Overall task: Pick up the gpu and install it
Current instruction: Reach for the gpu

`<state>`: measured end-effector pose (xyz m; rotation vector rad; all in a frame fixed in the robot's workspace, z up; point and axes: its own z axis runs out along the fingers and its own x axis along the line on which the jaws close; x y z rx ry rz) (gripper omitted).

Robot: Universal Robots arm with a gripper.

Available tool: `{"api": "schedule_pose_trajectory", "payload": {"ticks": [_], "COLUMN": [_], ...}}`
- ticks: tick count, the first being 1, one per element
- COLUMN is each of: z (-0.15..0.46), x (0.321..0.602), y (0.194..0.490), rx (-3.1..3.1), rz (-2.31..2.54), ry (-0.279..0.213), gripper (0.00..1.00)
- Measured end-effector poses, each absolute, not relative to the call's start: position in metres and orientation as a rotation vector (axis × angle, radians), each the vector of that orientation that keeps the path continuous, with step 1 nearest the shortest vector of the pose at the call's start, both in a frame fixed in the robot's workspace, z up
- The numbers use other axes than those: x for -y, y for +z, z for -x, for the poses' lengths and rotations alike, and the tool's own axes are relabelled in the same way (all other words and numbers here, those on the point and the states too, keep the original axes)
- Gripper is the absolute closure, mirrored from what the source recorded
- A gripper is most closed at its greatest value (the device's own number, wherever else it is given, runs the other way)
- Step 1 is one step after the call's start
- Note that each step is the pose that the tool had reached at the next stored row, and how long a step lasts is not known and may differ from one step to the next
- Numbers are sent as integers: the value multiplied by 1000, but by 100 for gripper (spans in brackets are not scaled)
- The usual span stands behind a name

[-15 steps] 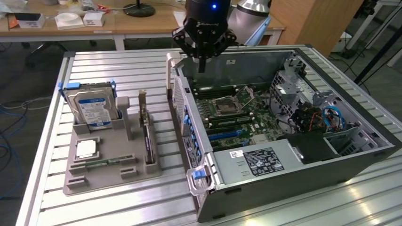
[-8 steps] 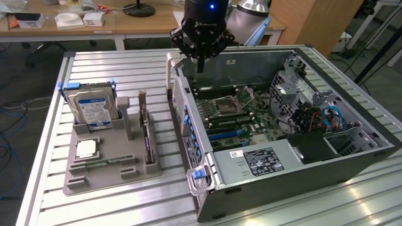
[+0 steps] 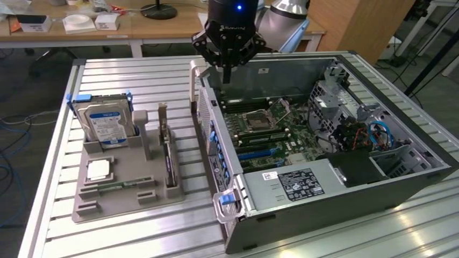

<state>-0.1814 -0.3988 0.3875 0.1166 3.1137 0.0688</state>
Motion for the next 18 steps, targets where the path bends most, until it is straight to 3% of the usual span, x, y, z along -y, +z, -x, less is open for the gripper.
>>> {"api": "schedule_pose_trajectory", "payload": {"ticks": [18], "z": [187], "x": [399], "y": [387], "rx": [-3114], "rz": [-117], "ry": [69], "gripper": [90]}}
